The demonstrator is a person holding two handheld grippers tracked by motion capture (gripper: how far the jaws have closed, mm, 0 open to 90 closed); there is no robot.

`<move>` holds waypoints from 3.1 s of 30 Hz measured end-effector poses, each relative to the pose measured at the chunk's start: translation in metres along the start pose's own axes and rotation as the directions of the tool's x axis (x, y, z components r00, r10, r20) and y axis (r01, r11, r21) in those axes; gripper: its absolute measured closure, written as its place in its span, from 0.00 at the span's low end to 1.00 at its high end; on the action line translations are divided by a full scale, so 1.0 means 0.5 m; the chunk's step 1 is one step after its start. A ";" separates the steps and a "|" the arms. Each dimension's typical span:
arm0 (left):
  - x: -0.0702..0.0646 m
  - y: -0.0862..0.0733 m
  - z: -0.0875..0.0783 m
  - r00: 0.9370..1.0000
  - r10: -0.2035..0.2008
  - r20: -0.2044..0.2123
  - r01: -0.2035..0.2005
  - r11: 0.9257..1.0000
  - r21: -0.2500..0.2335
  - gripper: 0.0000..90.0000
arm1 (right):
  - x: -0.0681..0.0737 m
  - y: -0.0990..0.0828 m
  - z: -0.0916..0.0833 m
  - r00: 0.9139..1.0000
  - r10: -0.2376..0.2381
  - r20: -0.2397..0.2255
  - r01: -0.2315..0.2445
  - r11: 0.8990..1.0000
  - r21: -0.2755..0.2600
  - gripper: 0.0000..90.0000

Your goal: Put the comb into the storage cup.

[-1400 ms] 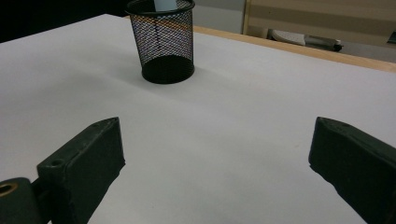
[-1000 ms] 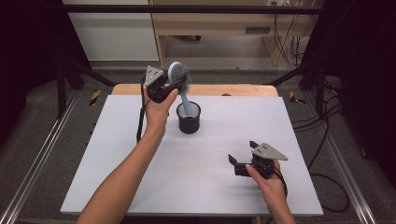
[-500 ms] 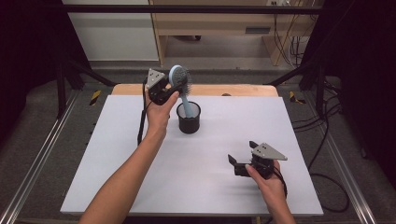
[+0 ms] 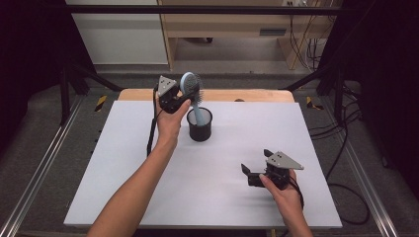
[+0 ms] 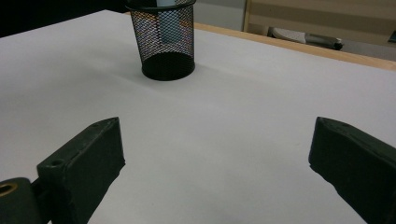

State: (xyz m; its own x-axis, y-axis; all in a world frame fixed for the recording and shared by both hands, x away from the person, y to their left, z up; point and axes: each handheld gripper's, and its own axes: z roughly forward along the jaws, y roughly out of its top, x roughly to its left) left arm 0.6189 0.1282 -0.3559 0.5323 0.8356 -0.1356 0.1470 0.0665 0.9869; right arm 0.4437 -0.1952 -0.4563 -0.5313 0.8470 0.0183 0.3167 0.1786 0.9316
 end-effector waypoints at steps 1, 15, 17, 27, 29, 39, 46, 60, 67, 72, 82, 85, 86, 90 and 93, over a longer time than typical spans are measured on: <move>0.000 -0.001 0.000 1.000 0.002 0.001 -0.002 1.000 0.002 0.56 | 0.000 0.000 0.000 1.000 -0.001 0.000 0.001 1.000 0.000 0.04; 0.006 -0.015 0.002 1.000 -0.014 -0.006 0.014 1.000 0.007 0.56 | 0.003 0.000 0.002 1.000 -0.011 -0.001 0.011 1.000 0.004 0.04; 0.006 -0.017 0.004 1.000 -0.012 -0.005 0.012 1.000 0.010 0.56 | 0.002 -0.001 0.001 1.000 -0.012 -0.001 0.012 1.000 0.004 0.04; 0.004 -0.022 0.009 1.000 -0.017 -0.002 0.017 1.000 0.012 0.56 | 0.002 -0.001 0.002 1.000 -0.011 -0.002 0.011 1.000 0.005 0.04; 0.005 -0.023 0.009 1.000 -0.019 -0.002 0.019 1.000 0.012 0.56 | 0.002 -0.001 0.001 1.000 -0.012 -0.003 0.012 1.000 0.005 0.04; 0.004 -0.031 0.010 1.000 -0.027 0.001 0.027 1.000 0.014 0.56 | 0.004 -0.002 0.002 1.000 -0.011 -0.003 0.011 1.000 0.008 0.04; 0.005 -0.036 0.011 0.998 -0.060 0.005 0.060 0.998 0.009 0.56 | 0.004 -0.002 0.003 1.000 -0.011 -0.004 0.011 1.000 0.009 0.04; -0.003 -0.042 0.010 0.998 -0.065 0.014 0.065 0.998 0.013 0.56 | 0.004 -0.002 0.003 1.000 -0.011 -0.003 0.011 1.000 0.009 0.04; -0.003 -0.047 0.007 0.997 -0.078 0.016 0.078 0.997 0.017 0.56 | 0.006 -0.002 0.004 1.000 -0.012 -0.003 0.012 1.000 0.009 0.04; -0.005 -0.049 0.005 0.996 -0.085 0.020 0.085 0.996 0.016 0.56 | 0.006 -0.002 0.003 1.000 -0.011 -0.003 0.011 1.000 0.009 0.04; -0.007 -0.055 0.005 0.996 -0.092 0.021 0.091 0.996 0.022 0.56 | 0.007 -0.002 0.004 1.000 -0.014 -0.005 0.014 1.000 0.011 0.04; -0.006 -0.058 0.005 0.995 -0.094 0.021 0.094 0.995 0.020 0.56 | 0.007 -0.002 0.004 1.000 -0.011 -0.003 0.011 1.000 0.010 0.04; -0.006 -0.058 0.005 0.995 -0.096 0.022 0.095 0.995 0.019 0.56 | 0.006 -0.002 0.004 1.000 -0.011 -0.003 0.011 1.000 0.010 0.04; -0.003 -0.058 0.003 0.995 -0.097 0.020 0.096 0.995 0.023 0.56 | 0.007 -0.002 0.004 1.000 -0.012 -0.003 0.012 1.000 0.010 0.04; 0.001 -0.058 0.002 0.995 -0.095 0.019 0.094 0.995 0.027 0.55 | 0.007 -0.002 0.004 1.000 -0.014 -0.005 0.014 1.000 0.011 0.04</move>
State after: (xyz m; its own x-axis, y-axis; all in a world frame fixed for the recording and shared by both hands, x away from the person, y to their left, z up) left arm 0.6157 0.1259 -0.3846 0.5320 0.8148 -0.2304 0.2191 0.1304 0.9669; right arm 0.4433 -0.1913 -0.4578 -0.5396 0.8419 0.0069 0.3177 0.1960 0.9277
